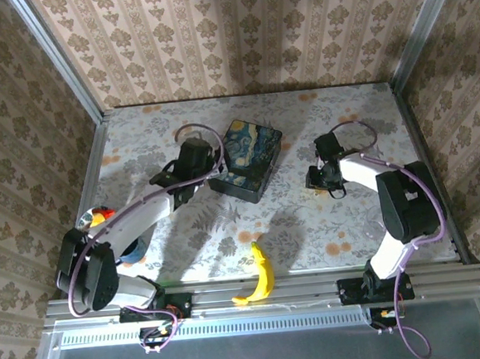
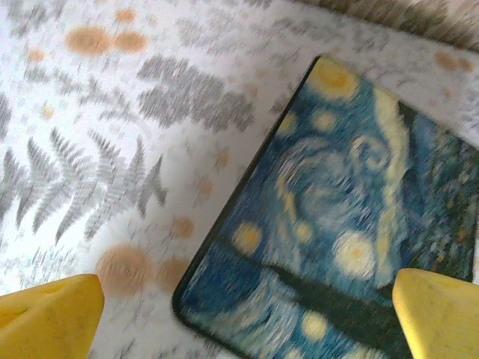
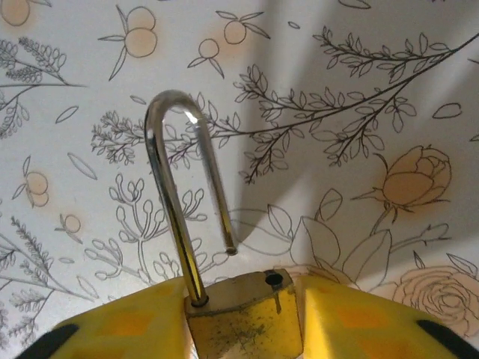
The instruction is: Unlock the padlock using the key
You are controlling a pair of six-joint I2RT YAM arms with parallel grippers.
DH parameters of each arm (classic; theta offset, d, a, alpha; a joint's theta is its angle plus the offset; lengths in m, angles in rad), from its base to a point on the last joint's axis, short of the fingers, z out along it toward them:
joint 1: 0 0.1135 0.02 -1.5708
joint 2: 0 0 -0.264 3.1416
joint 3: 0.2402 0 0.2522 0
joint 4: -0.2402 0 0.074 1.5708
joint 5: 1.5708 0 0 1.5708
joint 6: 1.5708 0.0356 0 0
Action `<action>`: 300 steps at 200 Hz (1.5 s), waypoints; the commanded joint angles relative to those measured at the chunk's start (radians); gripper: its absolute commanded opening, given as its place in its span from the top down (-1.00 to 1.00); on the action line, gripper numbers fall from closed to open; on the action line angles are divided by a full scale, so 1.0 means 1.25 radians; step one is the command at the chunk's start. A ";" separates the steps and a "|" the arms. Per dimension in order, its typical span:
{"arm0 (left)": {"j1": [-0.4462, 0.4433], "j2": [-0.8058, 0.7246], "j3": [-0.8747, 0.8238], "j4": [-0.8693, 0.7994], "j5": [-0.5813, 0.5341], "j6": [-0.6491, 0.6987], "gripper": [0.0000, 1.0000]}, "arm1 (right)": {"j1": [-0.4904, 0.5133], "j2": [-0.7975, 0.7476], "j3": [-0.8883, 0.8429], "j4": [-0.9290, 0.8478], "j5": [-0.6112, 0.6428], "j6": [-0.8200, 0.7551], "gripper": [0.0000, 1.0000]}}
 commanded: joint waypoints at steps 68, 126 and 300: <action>-0.003 -0.128 -0.139 -0.008 0.099 -0.160 -0.98 | -0.001 -0.065 0.199 -0.038 -0.053 -0.109 -0.22; -0.018 -0.084 -0.162 0.074 0.151 -0.179 -0.85 | -0.001 0.168 0.466 0.055 -0.216 -0.162 -0.29; 0.082 0.294 0.039 0.353 0.401 -0.180 -0.27 | 0.049 0.170 0.204 0.297 -0.313 0.107 0.42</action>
